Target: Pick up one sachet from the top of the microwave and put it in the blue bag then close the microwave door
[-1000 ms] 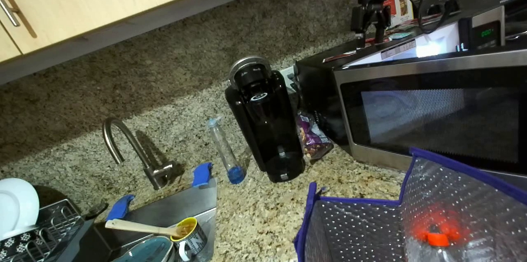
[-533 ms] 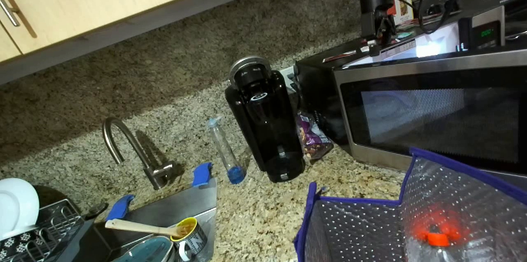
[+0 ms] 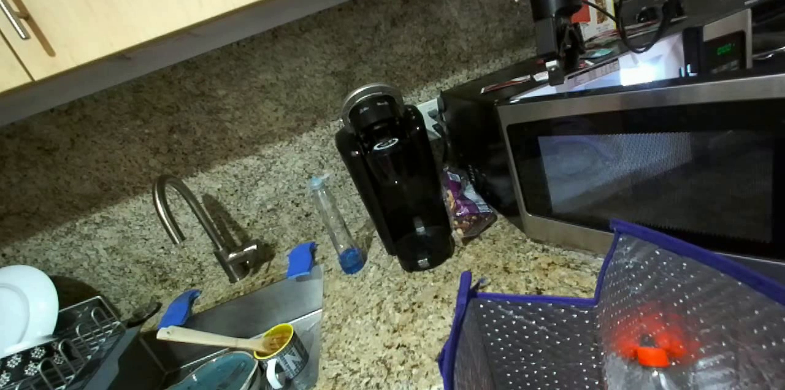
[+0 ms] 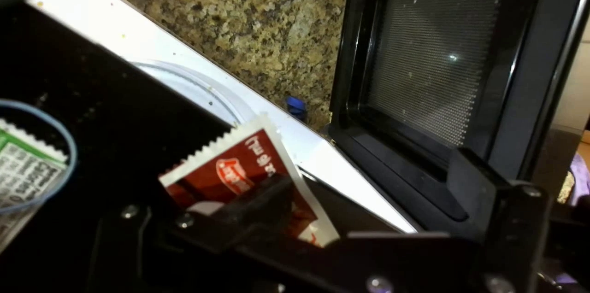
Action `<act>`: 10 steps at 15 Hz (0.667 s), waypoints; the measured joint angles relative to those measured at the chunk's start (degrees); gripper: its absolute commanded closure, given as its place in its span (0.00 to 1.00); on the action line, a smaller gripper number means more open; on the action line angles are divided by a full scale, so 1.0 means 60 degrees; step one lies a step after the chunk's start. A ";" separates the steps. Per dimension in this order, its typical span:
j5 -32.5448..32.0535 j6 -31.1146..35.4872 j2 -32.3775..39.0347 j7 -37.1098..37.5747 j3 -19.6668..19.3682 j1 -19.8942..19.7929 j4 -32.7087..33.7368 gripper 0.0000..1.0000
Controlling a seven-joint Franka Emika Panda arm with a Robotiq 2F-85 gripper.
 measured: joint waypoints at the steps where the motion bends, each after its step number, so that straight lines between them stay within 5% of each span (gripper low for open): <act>1: -0.0060 0.0077 -0.0021 0.0000 -0.0037 0.0062 0.0038 0.00; 10: -0.0528 0.0694 -0.0559 0.0001 -0.0362 0.0936 0.0450 0.00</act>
